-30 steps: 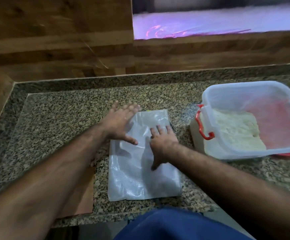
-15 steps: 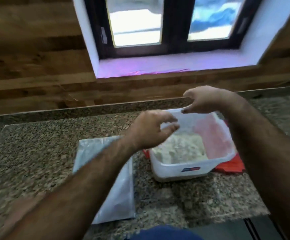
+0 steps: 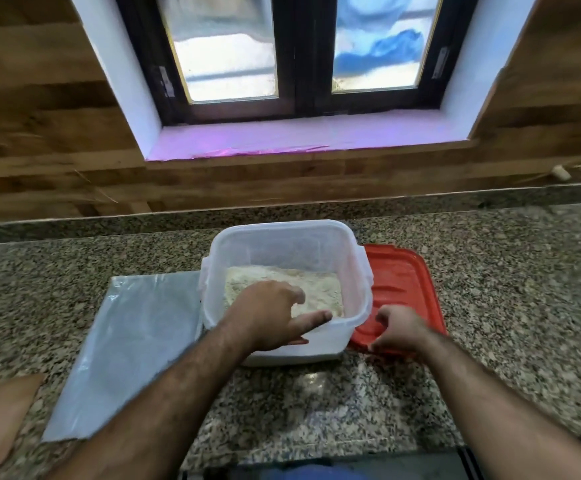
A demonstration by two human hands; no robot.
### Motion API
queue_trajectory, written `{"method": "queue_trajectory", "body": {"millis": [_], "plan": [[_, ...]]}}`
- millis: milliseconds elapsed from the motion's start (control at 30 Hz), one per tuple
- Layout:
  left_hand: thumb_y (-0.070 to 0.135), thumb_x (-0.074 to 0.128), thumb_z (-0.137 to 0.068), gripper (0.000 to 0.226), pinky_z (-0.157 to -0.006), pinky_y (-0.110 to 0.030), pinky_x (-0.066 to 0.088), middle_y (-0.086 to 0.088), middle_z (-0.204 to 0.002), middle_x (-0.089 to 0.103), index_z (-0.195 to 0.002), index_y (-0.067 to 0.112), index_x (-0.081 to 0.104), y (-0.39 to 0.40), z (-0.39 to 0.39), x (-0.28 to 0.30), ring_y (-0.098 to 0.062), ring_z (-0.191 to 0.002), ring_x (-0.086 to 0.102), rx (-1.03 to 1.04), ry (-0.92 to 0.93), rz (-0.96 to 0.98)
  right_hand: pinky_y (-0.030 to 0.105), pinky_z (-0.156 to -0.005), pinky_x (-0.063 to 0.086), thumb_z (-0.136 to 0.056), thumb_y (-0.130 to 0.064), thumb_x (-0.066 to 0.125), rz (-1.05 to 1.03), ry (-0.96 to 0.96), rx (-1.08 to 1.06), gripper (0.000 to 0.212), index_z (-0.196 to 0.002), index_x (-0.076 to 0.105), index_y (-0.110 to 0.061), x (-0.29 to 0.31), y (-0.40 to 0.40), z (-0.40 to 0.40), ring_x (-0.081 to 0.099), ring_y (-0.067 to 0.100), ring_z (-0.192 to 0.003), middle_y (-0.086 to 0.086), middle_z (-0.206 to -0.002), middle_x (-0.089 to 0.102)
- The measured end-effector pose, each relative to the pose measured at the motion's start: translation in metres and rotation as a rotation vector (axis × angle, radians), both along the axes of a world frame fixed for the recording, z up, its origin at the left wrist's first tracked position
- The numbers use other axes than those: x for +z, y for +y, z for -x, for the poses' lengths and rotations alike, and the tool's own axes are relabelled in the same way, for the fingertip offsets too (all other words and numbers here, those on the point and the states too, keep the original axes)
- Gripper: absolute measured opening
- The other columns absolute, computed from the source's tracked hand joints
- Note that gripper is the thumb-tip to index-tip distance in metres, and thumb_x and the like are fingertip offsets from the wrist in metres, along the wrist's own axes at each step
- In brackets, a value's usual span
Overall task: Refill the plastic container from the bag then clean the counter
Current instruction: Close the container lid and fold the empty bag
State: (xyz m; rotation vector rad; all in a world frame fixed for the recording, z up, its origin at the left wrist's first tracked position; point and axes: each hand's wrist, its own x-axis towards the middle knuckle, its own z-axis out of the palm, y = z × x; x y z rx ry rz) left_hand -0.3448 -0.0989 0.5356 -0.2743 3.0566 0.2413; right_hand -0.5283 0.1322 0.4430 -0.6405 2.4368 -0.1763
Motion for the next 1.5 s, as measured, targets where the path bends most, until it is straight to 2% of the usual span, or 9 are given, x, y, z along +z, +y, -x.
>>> {"method": "queue_trajectory", "body": {"millis": [200,367,500,767,900,1000,1167,1300,1500], "plan": [[0.106,0.022,-0.074,0.105,-0.086,-0.035,0.055,0.010,-0.112,0.080,-0.113,0.026,0.079,-0.001,0.000,0.002,-0.013,-0.100,0.070,0.070,-0.031,-0.141,0.033,-0.085,0.057,-0.085,-0.020,0.063,0.014,0.266,0.139,0.024,-0.105,0.075,-0.026,-0.032,0.004,-0.027,0.074,0.024,-0.106,-0.005,-0.107,0.078],[0.100,0.035,-0.078,0.089,-0.086,-0.036,0.058,0.014,-0.102,0.080,-0.104,0.028,0.080,-0.001,0.001,0.001,-0.009,-0.092,0.070,0.097,-0.035,-0.204,0.031,-0.064,0.034,-0.084,0.003,0.064,0.452,0.624,-0.074,0.024,-0.085,0.071,-0.021,-0.012,-0.003,-0.015,0.067,0.029,-0.078,-0.002,-0.081,0.070],[0.095,0.037,-0.084,0.081,-0.084,-0.039,0.058,0.011,-0.096,0.079,-0.100,0.028,0.080,-0.002,0.001,0.000,-0.010,-0.089,0.070,0.092,-0.012,-0.200,0.029,-0.071,0.038,-0.094,0.003,0.068,0.766,0.804,-0.168,0.022,-0.112,0.076,-0.008,0.040,-0.021,-0.001,0.065,0.029,-0.084,0.007,-0.093,0.073],[0.087,0.033,-0.095,0.084,-0.111,-0.037,0.049,0.006,-0.145,0.068,-0.147,0.028,0.063,-0.009,-0.006,0.009,-0.014,-0.131,0.062,0.133,0.336,-0.456,0.039,-0.083,0.048,-0.098,-0.012,0.061,1.188,0.881,0.065,0.031,-0.126,0.072,-0.006,0.142,-0.059,-0.027,0.062,0.031,-0.093,0.010,-0.103,0.072],[0.075,0.048,-0.098,0.073,-0.117,-0.045,0.047,-0.002,-0.157,0.058,-0.157,0.033,0.048,-0.035,0.000,0.030,-0.023,-0.138,0.058,0.517,0.787,-0.614,0.033,-0.091,0.052,-0.104,-0.012,0.061,1.475,0.723,0.033,0.030,-0.132,0.070,-0.005,0.184,-0.072,-0.042,0.067,0.026,-0.104,0.007,-0.116,0.073],[0.062,0.056,-0.103,0.072,-0.111,-0.033,0.040,-0.006,-0.167,0.047,-0.163,0.027,0.038,-0.067,-0.005,0.060,-0.016,-0.143,0.049,0.709,0.962,-0.813,0.033,-0.087,0.060,-0.109,-0.025,0.058,1.619,0.247,-0.219,0.025,-0.130,0.071,-0.022,0.209,-0.079,-0.046,0.072,0.017,-0.106,0.001,-0.119,0.075],[0.050,0.039,-0.115,0.050,-0.061,-0.023,0.056,-0.004,-0.086,0.082,-0.116,0.010,0.071,-0.092,-0.030,0.079,-0.011,-0.069,0.075,0.692,0.690,-1.299,0.034,-0.070,0.063,-0.112,-0.023,0.053,1.395,-0.190,-0.611,0.022,-0.109,0.075,-0.025,0.198,-0.083,-0.032,0.077,0.021,-0.090,0.003,-0.100,0.080],[0.040,0.047,-0.115,0.044,-0.069,-0.029,0.061,-0.008,-0.098,0.084,-0.109,0.010,0.078,-0.086,-0.044,0.061,-0.019,-0.082,0.080,0.768,0.550,-1.043,0.041,-0.085,0.058,-0.109,-0.040,0.047,1.085,0.010,-0.516,0.037,-0.096,0.073,-0.017,0.158,-0.091,-0.021,0.071,0.029,-0.093,0.003,-0.095,0.076],[0.074,0.045,-0.083,0.068,-0.094,-0.050,0.062,-0.005,-0.100,0.080,-0.105,0.017,0.075,-0.087,-0.028,0.032,-0.031,-0.096,0.076,0.917,0.420,-0.762,0.039,-0.086,0.049,-0.107,-0.045,0.057,0.668,0.193,-0.384,0.043,-0.124,0.066,-0.006,0.139,-0.105,-0.016,0.068,0.038,-0.112,0.017,-0.120,0.073]]}}
